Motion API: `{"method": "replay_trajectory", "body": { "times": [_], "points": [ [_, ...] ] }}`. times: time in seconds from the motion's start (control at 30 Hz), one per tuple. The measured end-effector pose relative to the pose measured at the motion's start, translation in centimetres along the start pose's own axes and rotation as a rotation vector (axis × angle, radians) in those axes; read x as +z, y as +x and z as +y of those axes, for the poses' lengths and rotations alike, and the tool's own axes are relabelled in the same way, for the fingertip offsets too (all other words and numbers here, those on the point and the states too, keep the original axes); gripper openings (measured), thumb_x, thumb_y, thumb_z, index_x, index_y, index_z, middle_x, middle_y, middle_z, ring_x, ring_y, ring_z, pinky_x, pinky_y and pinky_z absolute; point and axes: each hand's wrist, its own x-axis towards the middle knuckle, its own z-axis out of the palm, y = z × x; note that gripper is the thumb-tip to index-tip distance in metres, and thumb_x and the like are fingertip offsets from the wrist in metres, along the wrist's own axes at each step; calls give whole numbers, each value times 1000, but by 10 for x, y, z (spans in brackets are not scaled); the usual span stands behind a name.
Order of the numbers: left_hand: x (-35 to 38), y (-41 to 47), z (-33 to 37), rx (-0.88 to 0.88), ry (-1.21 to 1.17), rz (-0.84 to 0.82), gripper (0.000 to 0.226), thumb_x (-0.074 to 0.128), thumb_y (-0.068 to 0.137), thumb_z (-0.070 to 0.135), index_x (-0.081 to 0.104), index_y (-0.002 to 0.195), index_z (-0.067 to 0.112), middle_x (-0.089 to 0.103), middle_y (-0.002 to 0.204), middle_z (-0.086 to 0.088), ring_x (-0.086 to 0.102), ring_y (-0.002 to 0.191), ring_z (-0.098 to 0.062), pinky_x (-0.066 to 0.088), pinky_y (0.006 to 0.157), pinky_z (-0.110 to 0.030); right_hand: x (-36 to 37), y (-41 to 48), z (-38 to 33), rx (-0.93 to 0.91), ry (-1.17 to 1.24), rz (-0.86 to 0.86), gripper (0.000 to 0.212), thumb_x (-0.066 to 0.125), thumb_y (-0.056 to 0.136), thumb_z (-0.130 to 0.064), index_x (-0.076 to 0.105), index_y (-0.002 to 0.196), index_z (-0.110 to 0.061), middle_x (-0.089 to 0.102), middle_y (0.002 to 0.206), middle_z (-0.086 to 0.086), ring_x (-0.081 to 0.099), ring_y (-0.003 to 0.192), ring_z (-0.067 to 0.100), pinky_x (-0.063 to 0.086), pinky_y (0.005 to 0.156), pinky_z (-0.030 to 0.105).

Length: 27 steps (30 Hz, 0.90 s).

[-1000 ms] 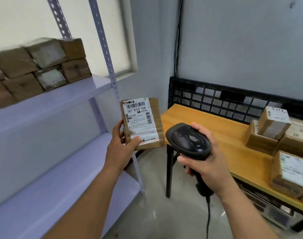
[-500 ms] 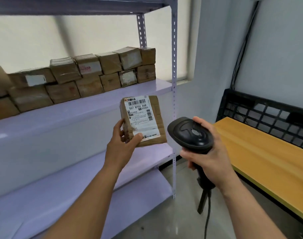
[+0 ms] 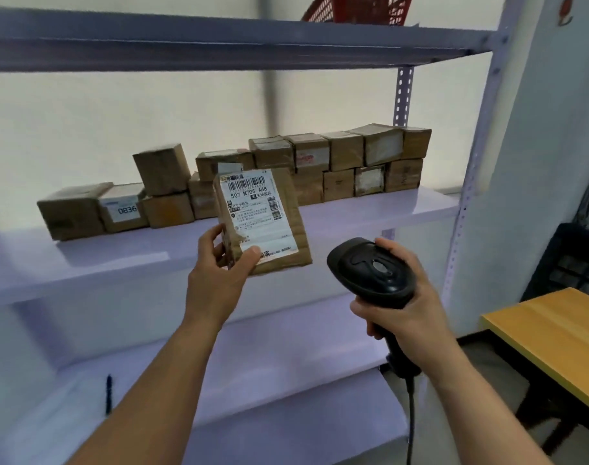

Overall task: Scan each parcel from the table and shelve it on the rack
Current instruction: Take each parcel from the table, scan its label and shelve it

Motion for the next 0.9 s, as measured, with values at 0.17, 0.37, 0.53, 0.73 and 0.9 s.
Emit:
{"method": "replay_trajectory", "body": {
  "times": [0.17, 0.37, 0.53, 0.73, 0.9],
  "points": [
    [-78, 47, -18, -8, -4, 140, 57, 69, 86, 38, 41, 136, 36, 60, 116, 10, 58, 95, -4, 41, 85, -28, 71, 34, 0, -17, -2, -53, 84, 79, 70, 9, 51, 127, -46, 59, 122, 1, 64, 57, 24, 55, 52, 32],
    [-168, 119, -38, -6, -20, 284, 58, 68, 86, 40, 41, 137, 32, 56, 118, 14, 57, 105, -9, 46, 95, -32, 154, 73, 1, -52, 9, -123, 83, 79, 70, 12, 54, 122, -49, 58, 123, 3, 64, 57, 15, 53, 51, 29],
    [-220, 196, -49, -54, -8, 310, 60, 66, 78, 53, 47, 131, 32, 60, 115, 4, 62, 104, -18, 53, 93, -42, 203, 98, 9, -86, -2, -134, 85, 79, 70, 12, 54, 122, -50, 58, 123, -3, 65, 60, 16, 53, 52, 30],
    [-237, 268, -51, -162, 48, 188, 74, 61, 68, 63, 49, 130, 24, 62, 116, -1, 63, 100, -24, 54, 89, -45, 235, 120, 24, -74, -5, -95, 86, 81, 69, 10, 53, 125, -49, 58, 119, -13, 66, 67, 27, 55, 54, 32],
    [-227, 308, -59, -156, 99, 127, 65, 56, 76, 57, 51, 127, 17, 60, 122, -7, 60, 106, -29, 53, 90, -43, 251, 132, 29, -73, -29, -62, 87, 82, 68, 9, 53, 124, -51, 55, 125, -9, 66, 73, 23, 56, 55, 31]
  ]
}}
